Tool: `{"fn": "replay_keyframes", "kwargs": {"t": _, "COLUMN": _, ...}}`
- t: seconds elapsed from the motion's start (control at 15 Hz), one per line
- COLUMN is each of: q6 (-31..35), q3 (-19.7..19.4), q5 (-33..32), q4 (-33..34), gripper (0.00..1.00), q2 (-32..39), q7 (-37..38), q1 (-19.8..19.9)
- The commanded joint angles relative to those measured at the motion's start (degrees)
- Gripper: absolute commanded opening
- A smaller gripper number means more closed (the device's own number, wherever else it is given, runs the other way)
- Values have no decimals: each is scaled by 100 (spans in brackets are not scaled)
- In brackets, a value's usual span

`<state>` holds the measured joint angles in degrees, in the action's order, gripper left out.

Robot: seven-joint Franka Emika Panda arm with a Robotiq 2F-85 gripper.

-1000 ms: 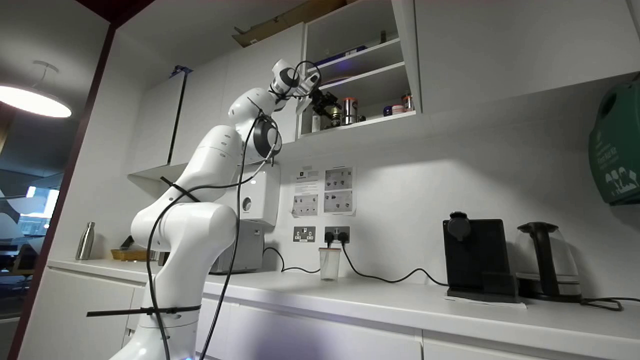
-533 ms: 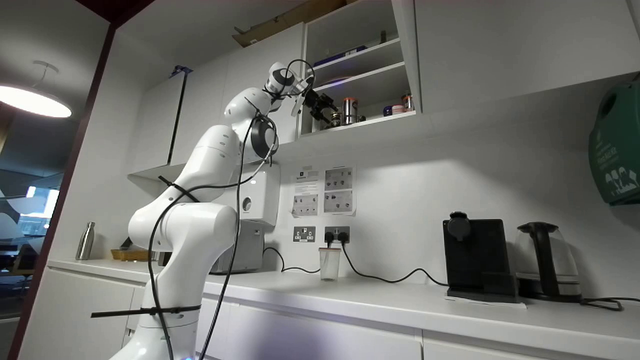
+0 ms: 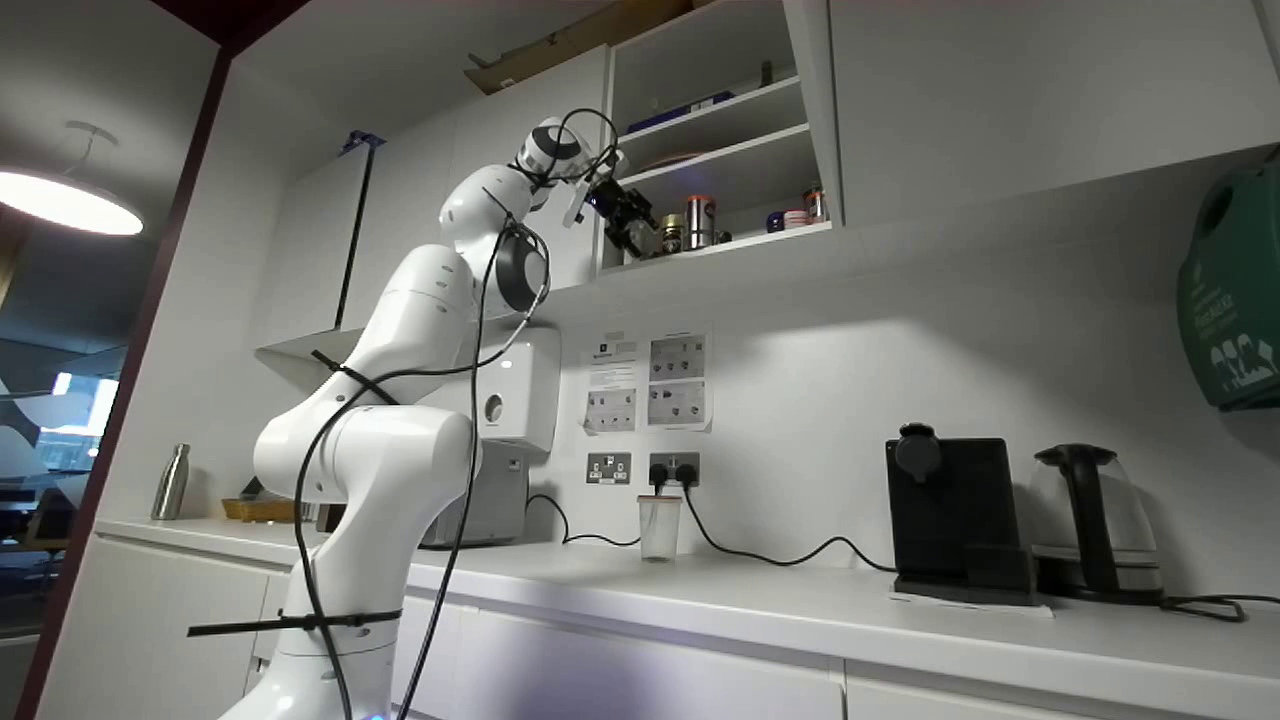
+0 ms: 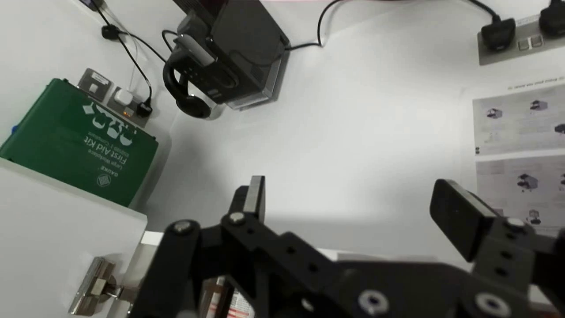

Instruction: Pick the bottle and put it on the bottom compartment of the top shelf

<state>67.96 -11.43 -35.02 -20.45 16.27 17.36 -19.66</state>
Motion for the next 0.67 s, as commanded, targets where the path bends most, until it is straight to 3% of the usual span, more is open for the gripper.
{"fn": "replay_keyframes", "kwargs": {"t": 0.0, "q6": -513, "q3": 43, "q5": -230, "q4": 0, "gripper": 100, "q2": -91, "q7": -219, "q1": -90}}
{"fn": "replay_keyframes", "kwargs": {"t": 0.6, "q6": -528, "q3": 121, "q5": -322, "q4": -9, "gripper": 100, "q2": -43, "q7": -52, "q1": -36}}
